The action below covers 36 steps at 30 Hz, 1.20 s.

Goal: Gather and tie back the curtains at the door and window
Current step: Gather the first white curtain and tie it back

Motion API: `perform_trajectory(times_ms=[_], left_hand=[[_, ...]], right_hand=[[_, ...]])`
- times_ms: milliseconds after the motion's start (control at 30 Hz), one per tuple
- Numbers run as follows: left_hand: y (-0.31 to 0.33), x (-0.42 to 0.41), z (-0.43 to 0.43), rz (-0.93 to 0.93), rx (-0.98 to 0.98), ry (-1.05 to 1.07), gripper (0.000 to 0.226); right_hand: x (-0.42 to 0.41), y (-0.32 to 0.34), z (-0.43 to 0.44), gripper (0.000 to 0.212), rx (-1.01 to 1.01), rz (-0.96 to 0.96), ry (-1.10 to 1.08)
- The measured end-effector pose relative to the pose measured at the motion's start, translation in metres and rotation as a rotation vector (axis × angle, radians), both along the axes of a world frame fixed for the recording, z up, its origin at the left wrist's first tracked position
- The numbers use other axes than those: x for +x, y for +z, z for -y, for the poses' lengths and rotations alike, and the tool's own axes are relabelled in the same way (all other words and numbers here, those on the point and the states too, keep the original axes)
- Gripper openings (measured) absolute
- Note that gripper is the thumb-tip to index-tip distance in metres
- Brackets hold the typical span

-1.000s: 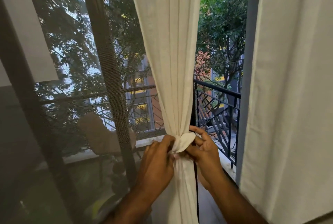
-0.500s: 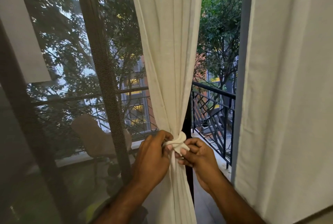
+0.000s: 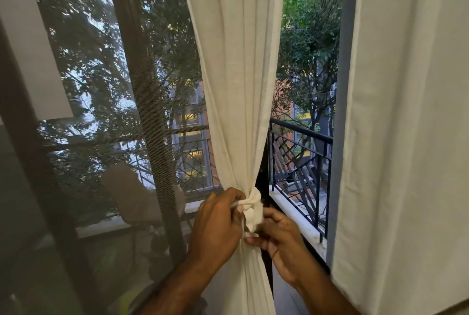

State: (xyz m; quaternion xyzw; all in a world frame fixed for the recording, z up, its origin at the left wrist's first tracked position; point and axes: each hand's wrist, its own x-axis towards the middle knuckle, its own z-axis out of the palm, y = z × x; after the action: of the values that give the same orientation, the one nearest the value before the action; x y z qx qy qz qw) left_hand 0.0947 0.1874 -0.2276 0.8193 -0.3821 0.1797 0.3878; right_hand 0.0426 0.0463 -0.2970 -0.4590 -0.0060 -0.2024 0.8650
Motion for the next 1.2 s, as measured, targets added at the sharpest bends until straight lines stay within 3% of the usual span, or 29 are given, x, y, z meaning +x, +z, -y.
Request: perform_trajectory(times_ms=[67,133,167,267,333,533,700,800,867,933,1067,1200], left_hand=[[0.0,0.0,0.001,0.011,0.012,0.008,0.029],[0.001,-0.001,0.002,0.013,0.007,0.016,0.025],[0.001,-0.001,0.002,0.013,0.006,0.013,0.023],[0.002,0.001,0.002,0.035,0.014,0.015,0.023],[0.002,0.002,0.002,0.032,0.017,0.021,0.022],[0.002,-0.005,0.005,0.057,0.063,0.039,0.013],[0.01,-0.008,0.014,0.101,0.095,0.056,0.015],[0.023,-0.011,0.023,0.107,0.08,0.057,0.016],[0.033,-0.017,0.034,0.1,0.026,0.042,0.015],[0.043,-0.027,0.051,0.111,-0.048,0.02,0.017],[0.068,-0.047,0.088,0.078,-0.259,-0.073,0.027],[0.093,-0.059,0.125,0.083,-0.335,-0.138,0.035]], right_hand=[[-0.003,0.005,0.003,0.031,0.077,-0.003,0.065],[-0.004,0.011,0.006,0.043,0.19,-0.026,0.156],[-0.005,0.015,0.006,0.045,0.146,-0.064,0.168],[-0.005,0.021,0.005,0.019,-0.255,-0.154,0.06],[-0.008,0.016,0.006,0.013,-0.413,-0.184,-0.02],[-0.02,-0.003,0.011,0.019,-0.592,-0.434,-0.016],[-0.021,0.007,0.03,0.02,-0.707,-0.519,0.016],[-0.022,0.021,0.045,0.013,-0.998,-0.551,-0.008],[-0.022,0.033,0.052,0.025,-1.255,-0.576,-0.082],[-0.025,0.049,0.062,0.03,-1.347,-0.523,-0.206],[-0.044,0.084,0.08,0.026,-1.321,-0.427,-0.465],[-0.077,0.12,0.108,0.02,-1.25,-0.327,-0.707]])
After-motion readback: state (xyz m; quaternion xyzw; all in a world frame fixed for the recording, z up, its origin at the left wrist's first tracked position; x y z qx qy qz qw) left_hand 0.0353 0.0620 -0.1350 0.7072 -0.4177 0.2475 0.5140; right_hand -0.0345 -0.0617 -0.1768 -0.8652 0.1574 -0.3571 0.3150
